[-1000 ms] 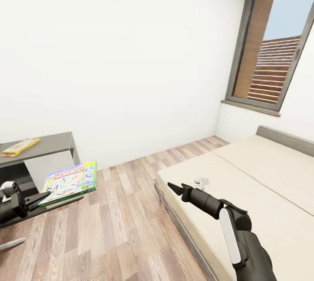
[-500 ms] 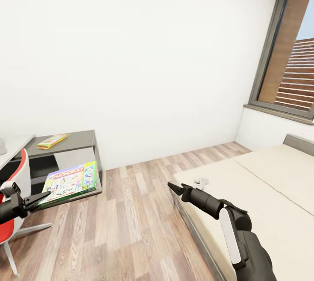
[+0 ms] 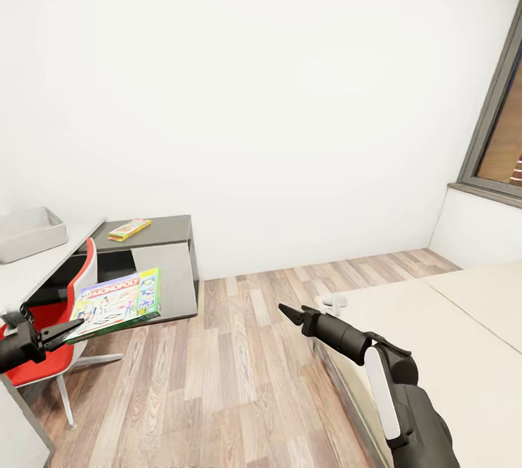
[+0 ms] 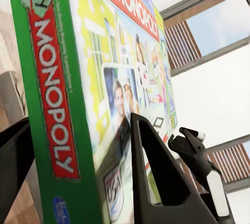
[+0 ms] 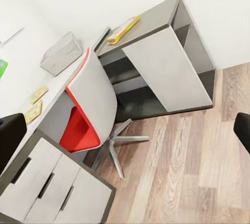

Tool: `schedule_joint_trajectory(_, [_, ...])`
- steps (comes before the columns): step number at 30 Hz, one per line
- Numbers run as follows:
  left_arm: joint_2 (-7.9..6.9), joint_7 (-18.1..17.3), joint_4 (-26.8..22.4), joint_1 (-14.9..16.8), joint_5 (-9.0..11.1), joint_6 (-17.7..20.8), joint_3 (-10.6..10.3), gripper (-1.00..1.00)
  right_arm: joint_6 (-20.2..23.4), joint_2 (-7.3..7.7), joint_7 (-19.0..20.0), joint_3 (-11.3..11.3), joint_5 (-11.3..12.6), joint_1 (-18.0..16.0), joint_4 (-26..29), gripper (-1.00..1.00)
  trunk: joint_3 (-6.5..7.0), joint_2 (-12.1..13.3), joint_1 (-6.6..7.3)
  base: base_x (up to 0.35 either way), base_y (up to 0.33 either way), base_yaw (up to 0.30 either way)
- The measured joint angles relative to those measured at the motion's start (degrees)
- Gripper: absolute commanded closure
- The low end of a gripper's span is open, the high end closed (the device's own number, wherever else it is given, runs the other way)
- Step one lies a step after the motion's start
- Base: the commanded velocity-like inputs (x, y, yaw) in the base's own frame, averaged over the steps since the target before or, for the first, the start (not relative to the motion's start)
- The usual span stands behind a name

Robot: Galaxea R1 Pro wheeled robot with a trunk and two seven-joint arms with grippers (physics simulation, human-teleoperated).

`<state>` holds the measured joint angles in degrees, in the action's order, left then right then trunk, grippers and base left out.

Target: Put all the toys in the child's room - the three board games (two on the bed and one on the table), the two jigsaw puzzles on the table, and the tennis ball on the table - inside the toy box on the table in the child's room.

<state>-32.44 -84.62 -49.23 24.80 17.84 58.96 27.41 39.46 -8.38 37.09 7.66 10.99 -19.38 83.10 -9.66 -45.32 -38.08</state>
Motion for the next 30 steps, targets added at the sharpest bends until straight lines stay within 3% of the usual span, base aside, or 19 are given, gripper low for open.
schedule_joint_trajectory(13, [0.00, 0.15, 0.00, 0.00, -0.27, 0.14, -0.06, 1.00, -0.10, 0.00, 0.01, -0.01, -0.06, 0.01, -0.05, -1.00, 2.79, 5.22, 2.86, 0.000, 0.000, 0.283])
schedule_joint_trajectory(25, [0.08, 0.18, 0.00, 0.00, -0.14, -0.16, -0.10, 1.00, -0.26, 0.00, 0.00, -0.08, -0.10, 0.00, 0.00, -1.00, 3.29, 5.24, 2.87, 0.006, 0.000, 0.271])
schedule_joint_trajectory(30, [0.10, 0.26, 0.00, 0.00, -0.17, -0.24, -0.08, 1.00, -2.47, 0.00, 0.02, -0.54, -0.07, 0.01, 0.00, -1.00, 3.55, 5.23, 2.89, 0.190, 0.000, 0.230])
